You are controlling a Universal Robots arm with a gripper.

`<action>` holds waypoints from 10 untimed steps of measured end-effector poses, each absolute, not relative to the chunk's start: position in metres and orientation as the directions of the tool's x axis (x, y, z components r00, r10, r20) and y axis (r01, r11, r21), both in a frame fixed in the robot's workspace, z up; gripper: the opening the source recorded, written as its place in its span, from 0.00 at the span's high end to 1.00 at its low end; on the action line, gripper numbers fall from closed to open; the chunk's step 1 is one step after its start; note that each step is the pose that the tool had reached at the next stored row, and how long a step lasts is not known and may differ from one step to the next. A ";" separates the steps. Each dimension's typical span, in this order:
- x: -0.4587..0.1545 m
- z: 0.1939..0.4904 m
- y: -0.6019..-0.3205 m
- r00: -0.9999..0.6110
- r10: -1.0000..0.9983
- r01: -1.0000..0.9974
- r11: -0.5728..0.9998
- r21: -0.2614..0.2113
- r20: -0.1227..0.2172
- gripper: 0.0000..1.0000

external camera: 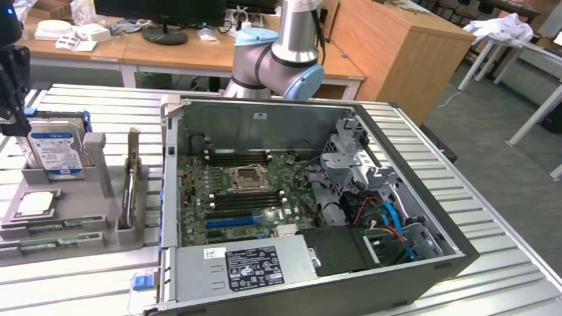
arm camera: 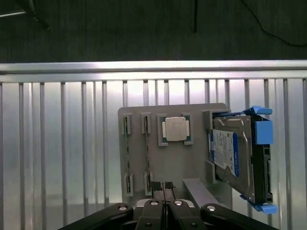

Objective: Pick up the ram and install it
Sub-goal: 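Pick up the ram and move it above insertion slot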

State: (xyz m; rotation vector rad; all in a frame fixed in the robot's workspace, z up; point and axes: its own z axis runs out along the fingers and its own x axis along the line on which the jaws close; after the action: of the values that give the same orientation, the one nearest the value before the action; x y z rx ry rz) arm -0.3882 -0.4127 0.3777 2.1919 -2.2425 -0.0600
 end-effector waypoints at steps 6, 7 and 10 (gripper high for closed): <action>-0.388 0.378 -0.413 -0.021 -1.000 -0.999 0.020 0.031 -0.023 0.89; -0.388 0.378 -0.413 -0.021 -1.000 -0.999 0.020 0.031 -0.023 0.89; -0.388 0.378 -0.413 -0.021 -1.000 -0.999 0.021 0.031 -0.023 0.89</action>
State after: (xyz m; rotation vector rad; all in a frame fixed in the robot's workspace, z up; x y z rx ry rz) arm -0.3882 -0.4127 0.3777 2.1937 -2.2406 -0.0599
